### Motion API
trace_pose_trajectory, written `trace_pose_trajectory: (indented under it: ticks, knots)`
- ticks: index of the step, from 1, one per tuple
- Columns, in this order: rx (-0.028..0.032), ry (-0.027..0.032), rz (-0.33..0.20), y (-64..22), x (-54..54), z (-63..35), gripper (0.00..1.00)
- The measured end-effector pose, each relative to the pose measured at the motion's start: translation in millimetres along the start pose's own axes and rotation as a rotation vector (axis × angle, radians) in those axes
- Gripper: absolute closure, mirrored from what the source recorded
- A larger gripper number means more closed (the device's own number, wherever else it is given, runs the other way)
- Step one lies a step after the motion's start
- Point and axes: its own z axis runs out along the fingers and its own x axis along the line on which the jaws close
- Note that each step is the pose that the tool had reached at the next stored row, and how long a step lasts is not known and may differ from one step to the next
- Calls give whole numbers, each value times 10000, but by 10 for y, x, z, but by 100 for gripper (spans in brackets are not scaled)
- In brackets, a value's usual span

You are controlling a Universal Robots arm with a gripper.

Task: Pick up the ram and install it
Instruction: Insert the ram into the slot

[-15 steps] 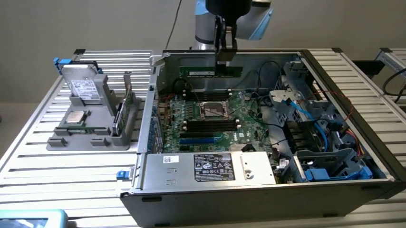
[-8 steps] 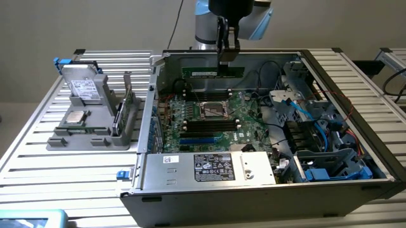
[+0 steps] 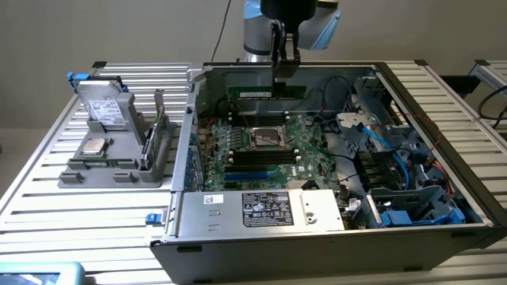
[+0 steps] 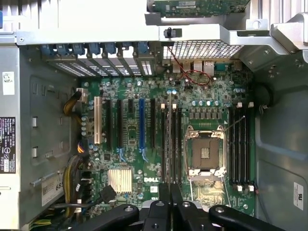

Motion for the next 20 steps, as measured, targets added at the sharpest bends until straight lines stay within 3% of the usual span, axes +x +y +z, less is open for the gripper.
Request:
trace_pose_trajectory:
  ticks: [8, 20]
  knots:
    - [1, 17, 1, 0, -1, 24, 87]
    - [5, 139, 2, -2, -18, 234, 87]
